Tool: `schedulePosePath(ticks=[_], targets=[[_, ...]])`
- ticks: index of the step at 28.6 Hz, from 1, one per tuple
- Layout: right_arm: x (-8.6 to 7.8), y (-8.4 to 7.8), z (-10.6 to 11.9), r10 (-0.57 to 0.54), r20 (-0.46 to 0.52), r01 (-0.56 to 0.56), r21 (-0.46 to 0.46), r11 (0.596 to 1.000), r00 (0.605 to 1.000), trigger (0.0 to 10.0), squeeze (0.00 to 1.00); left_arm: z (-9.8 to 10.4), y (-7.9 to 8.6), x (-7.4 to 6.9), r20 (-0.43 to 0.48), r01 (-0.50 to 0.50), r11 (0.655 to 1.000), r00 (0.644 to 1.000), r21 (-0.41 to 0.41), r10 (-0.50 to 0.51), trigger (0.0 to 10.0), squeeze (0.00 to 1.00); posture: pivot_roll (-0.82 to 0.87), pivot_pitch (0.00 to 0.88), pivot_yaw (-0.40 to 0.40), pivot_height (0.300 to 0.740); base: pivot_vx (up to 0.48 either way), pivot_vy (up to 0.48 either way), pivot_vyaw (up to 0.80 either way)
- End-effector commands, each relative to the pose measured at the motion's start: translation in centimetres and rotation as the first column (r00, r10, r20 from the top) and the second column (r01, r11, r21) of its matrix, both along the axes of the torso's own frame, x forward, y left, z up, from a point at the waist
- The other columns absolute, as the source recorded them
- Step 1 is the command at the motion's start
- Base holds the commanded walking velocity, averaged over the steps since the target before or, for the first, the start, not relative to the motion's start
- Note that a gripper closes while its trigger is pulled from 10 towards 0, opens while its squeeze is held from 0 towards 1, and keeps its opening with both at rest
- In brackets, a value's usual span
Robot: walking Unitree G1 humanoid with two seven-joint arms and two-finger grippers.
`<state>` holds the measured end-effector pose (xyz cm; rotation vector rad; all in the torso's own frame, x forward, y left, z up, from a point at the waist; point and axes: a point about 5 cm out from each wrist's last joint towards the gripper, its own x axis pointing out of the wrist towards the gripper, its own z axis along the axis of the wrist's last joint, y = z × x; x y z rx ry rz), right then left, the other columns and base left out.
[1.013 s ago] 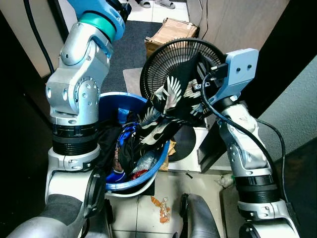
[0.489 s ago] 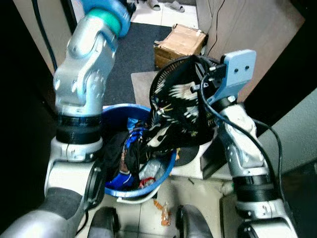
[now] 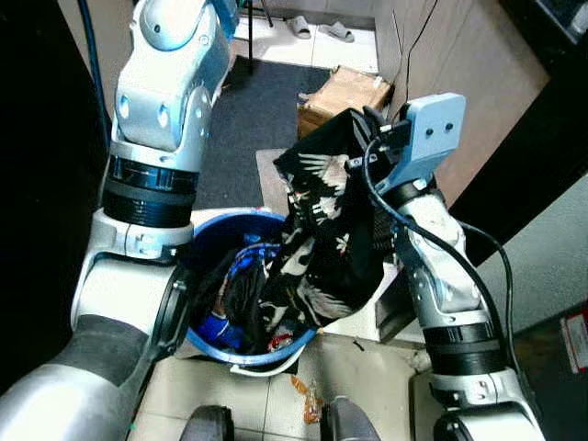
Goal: Clothes washing
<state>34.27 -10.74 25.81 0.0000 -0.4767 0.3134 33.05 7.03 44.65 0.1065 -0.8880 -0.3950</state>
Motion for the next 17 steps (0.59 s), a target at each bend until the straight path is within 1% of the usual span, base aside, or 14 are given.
schedulePosePath(ticks=[1, 3, 4, 5, 6, 7, 8, 9, 10, 12, 13, 15, 17], targets=[[0.2, 0.0, 0.8, -0.001, 0.036, 0.0, 0.021, 1.0, 0.999, 10.0, 0.0, -0.6, -0.4, 0.9, -0.032, 0.001, 1.0, 1.0, 0.011, -0.001, 10.0, 0.0, 0.05, 0.043, -0.023, 0.694, 0.0, 0.0, 0.0], [0.6, 0.3, 1.3, 0.005, 0.047, -0.006, 0.023, 1.0, 0.999, 10.0, 0.0, -2.6, 0.4, 4.0, -0.174, -0.031, 1.0, 0.984, 0.0, 0.031, 10.0, 0.0, 0.05, 0.042, -0.026, 0.704, 0.0, 0.0, 0.0], [0.8, 0.5, 1.4, 0.007, 0.05, -0.008, 0.023, 1.0, 0.999, 10.0, 0.0, -3.4, 0.7, 5.0, -0.223, -0.046, 0.999, 0.974, 0.0, 0.045, 10.0, 0.0, 0.05, 0.042, -0.026, 0.709, 0.0, 0.0, 0.0], [0.8, 0.5, 1.4, 0.007, 0.05, -0.008, 0.023, 1.0, 0.999, 10.0, 0.0, -3.4, 0.7, 5.0, -0.223, -0.046, 0.999, 0.974, 0.0, 0.045, 10.0, 0.0, 0.05, 0.042, -0.026, 0.709, 0.0, 0.0, 0.0], [1.1, 0.6, 1.6, 0.009, 0.051, -0.01, 0.022, 1.0, 0.999, 10.0, 0.0, -4.3, 1.2, 5.9, -0.267, -0.076, 0.997, 0.961, 0.015, 0.077, 10.0, 0.0, 0.04, 0.041, -0.027, 0.714, 0.0, 0.0, 0.0], [1.1, 0.6, 1.6, 0.009, 0.051, -0.01, 0.022, 1.0, 0.999, 10.0, 0.0, -4.3, 1.2, 5.9, -0.267, -0.076, 0.997, 0.961, 0.015, 0.077, 10.0, 0.0, 0.04, 0.041, -0.027, 0.714, 0.0, 0.0, 0.0], [1.6, 0.7, 1.9, 0.008, 0.051, -0.009, 0.016, 1.0, 0.999, 10.0, 0.0, -5.3, 1.8, 6.6, -0.3, -0.113, 0.993, 0.947, 0.032, 0.117, 10.0, 0.0, 0.04, 0.041, -0.029, 0.719, 0.0, 0.0, 0.0], [1.6, 0.7, 1.9, 0.008, 0.051, -0.009, 0.016, 1.0, 0.999, 10.0, 0.0, -5.3, 1.8, 6.6, -0.3, -0.113, 0.993, 0.947, 0.032, 0.117, 10.0, 0.0, 0.04, 0.041, -0.029, 0.719, 0.0, 0.0, 0.0], [2.3, 0.5, 2.4, -0.001, 0.054, 0.0, 0.012, 1.0, 0.999, 10.0, 0.0, -6.2, 2.7, 7.1, -0.33, -0.138, 0.99, 0.934, 0.03, 0.14, 10.0, 0.0, 0.04, 0.047, -0.034, 0.724, 0.0, 0.0, 0.0], [2.3, 0.5, 2.4, -0.001, 0.054, 0.0, 0.012, 1.0, 0.999, 10.0, 0.0, -6.2, 2.7, 7.1, -0.33, -0.138, 0.99, 0.934, 0.03, 0.14, 10.0, 0.0, 0.04, 0.047, -0.034, 0.724, 0.0, 0.0, 0.0], [3.1, 0.1, 3.3, -0.018, 0.059, 0.017, 0.015, 1.0, 0.998, 10.0, 0.0, -7.1, 3.5, 7.3, -0.345, -0.159, 0.987, 0.925, 0.029, 0.16, 10.0, 0.0, 0.05, 0.054, -0.047, 0.729, 0.0, 0.0, 0.0], [3.1, 0.1, 3.3, -0.018, 0.059, 0.017, 0.015, 1.0, 0.998, 10.0, 0.0, -7.1, 3.5, 7.3, -0.345, -0.159, 0.987, 0.925, 0.029, 0.16, 10.0, 0.0, 0.05, 0.054, -0.047, 0.729, 0.0, 0.0, 0.0], [4.9, -1.2, 5.4, -0.078, 0.058, 0.075, 0.052, 0.996, 0.995, 10.0, 0.0, -9.0, 5.3, 7.1, -0.359, -0.2, 0.98, 0.913, 0.016, 0.192, 10.0, 0.0, 0.07, 0.069, -0.066, 0.739, 0.0, 0.0, 0.0]])
